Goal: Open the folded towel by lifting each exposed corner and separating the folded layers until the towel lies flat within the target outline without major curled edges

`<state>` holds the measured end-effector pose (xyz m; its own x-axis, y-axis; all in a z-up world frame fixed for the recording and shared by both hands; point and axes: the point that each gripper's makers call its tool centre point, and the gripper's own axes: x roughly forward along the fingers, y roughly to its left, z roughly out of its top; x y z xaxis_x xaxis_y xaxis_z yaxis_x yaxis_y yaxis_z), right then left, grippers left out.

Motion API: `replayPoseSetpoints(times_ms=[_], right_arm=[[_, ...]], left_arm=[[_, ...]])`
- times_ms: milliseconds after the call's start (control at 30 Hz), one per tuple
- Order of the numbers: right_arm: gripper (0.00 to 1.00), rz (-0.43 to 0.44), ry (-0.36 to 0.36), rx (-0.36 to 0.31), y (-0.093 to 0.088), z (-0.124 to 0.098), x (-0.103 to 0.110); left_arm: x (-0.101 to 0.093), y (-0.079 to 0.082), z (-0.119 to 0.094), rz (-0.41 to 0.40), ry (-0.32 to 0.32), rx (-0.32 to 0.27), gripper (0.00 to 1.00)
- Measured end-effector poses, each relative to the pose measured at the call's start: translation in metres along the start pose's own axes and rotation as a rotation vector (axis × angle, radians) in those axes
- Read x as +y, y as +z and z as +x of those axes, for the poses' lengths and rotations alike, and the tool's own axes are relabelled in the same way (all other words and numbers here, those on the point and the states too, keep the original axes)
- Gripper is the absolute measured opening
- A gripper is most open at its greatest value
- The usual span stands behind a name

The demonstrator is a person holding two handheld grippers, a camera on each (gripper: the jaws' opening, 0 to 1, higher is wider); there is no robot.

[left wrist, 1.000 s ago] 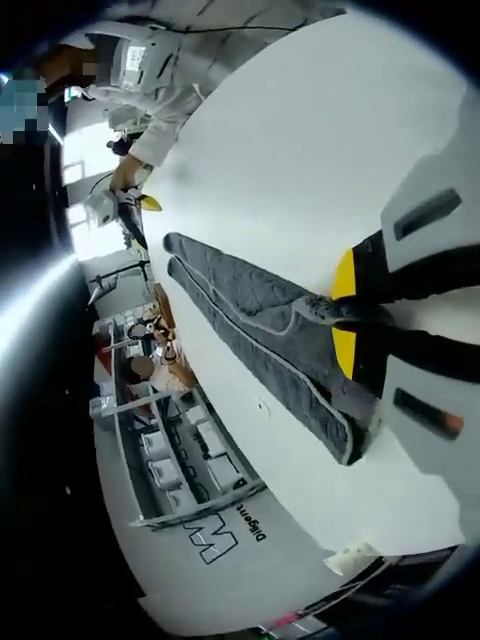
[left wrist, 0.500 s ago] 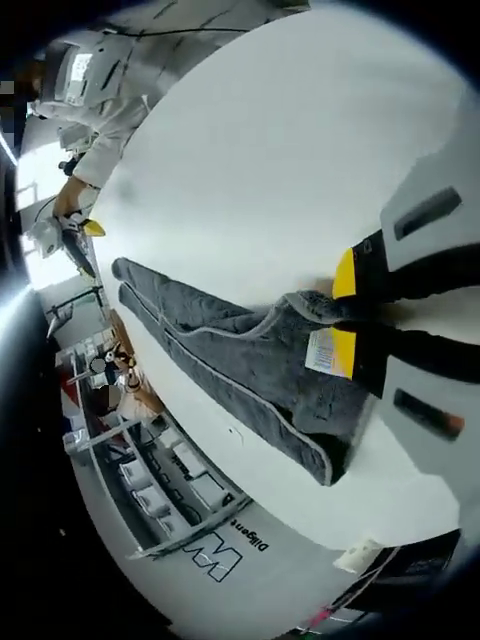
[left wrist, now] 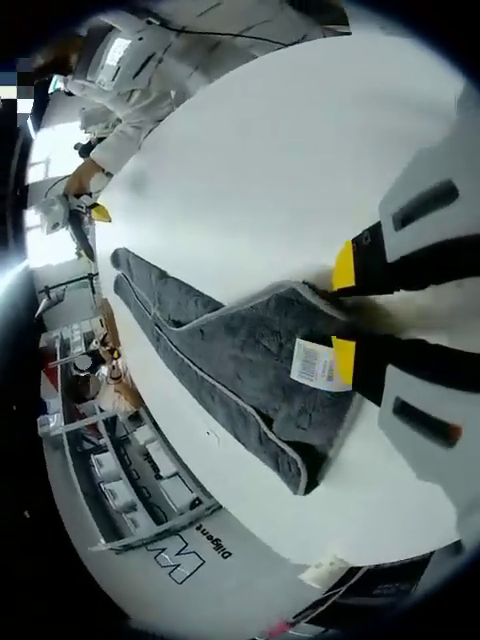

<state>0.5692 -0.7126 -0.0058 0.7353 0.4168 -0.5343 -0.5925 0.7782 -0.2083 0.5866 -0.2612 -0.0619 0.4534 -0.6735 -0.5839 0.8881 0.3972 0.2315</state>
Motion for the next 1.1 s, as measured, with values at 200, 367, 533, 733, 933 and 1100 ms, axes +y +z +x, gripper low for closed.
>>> replayPoseSetpoints(times_ms=[200,367,533,733,933,1100], right_arm=[[0.99,0.008,-0.002,-0.005,-0.002,-0.003,-0.002],[0.99,0.012,-0.005,-0.003,-0.005,-0.008,-0.004],[0.99,0.013,-0.01,-0.006,-0.006,-0.013,-0.007],[0.99,0.007,-0.024,0.004,-0.009,-0.02,-0.013],[0.99,-0.022,-0.023,0.015,-0.01,-0.022,-0.019],[0.97,-0.061,0.013,0.04,-0.011,-0.018,-0.023]], left_arm=[[-0.005,0.019,-0.007,-0.069,-0.009,-0.067,0.43],[-0.006,0.03,-0.007,-0.09,0.013,-0.089,0.69],[-0.005,0.037,-0.006,-0.114,0.034,-0.105,0.87],[-0.002,0.048,-0.007,-0.184,0.065,-0.169,0.96],[0.0,0.048,-0.009,-0.225,0.084,-0.166,0.99],[0.003,0.049,-0.014,-0.26,0.1,-0.187,0.99]])
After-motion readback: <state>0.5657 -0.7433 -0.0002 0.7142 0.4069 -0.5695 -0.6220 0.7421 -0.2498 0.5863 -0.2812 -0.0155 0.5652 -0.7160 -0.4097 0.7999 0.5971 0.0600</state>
